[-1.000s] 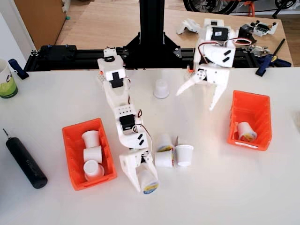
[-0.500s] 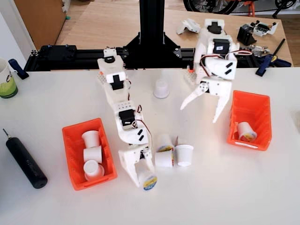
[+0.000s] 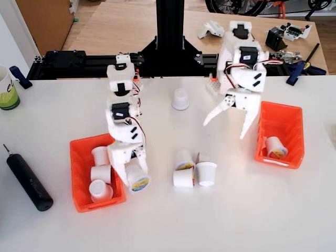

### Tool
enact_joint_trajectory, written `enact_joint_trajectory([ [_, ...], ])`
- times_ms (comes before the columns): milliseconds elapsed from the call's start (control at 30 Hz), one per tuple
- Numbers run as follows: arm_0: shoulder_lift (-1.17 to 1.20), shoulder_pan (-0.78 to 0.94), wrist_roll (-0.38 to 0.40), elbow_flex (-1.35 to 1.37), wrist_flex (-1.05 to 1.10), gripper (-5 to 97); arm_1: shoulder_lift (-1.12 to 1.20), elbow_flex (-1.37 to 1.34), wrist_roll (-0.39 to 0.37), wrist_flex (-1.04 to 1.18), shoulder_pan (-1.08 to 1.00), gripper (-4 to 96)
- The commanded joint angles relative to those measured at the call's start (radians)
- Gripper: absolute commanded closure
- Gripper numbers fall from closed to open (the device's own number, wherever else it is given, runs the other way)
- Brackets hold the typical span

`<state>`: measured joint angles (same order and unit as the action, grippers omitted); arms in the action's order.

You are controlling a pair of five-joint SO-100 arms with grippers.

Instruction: Sort the coffee pods, blue into left, red into right

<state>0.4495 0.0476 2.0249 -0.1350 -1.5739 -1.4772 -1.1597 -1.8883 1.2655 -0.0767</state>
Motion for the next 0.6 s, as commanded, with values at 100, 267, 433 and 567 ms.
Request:
enact_joint_trajectory([
  [100,0.227,-0.012,-0.048,-0.049,-0.172,78,-0.043,-0.021,0.023,-0.046,-0.015,49.4],
  [267,0.302,-0.021,-0.115,-0.043,-0.219,78,-0.043,-0.048,0.018,-0.087,-0.017,49.4],
  [433,0.304,-0.15,-0.058,-0.034,-0.221,79,-0.043,-0.129,0.017,-0.189,-0.017,49.4],
  [567,0.282,-0.249,0.094,-0.011,-0.221,79,-0.043,-0.227,0.055,-0.337,-0.051,49.2],
])
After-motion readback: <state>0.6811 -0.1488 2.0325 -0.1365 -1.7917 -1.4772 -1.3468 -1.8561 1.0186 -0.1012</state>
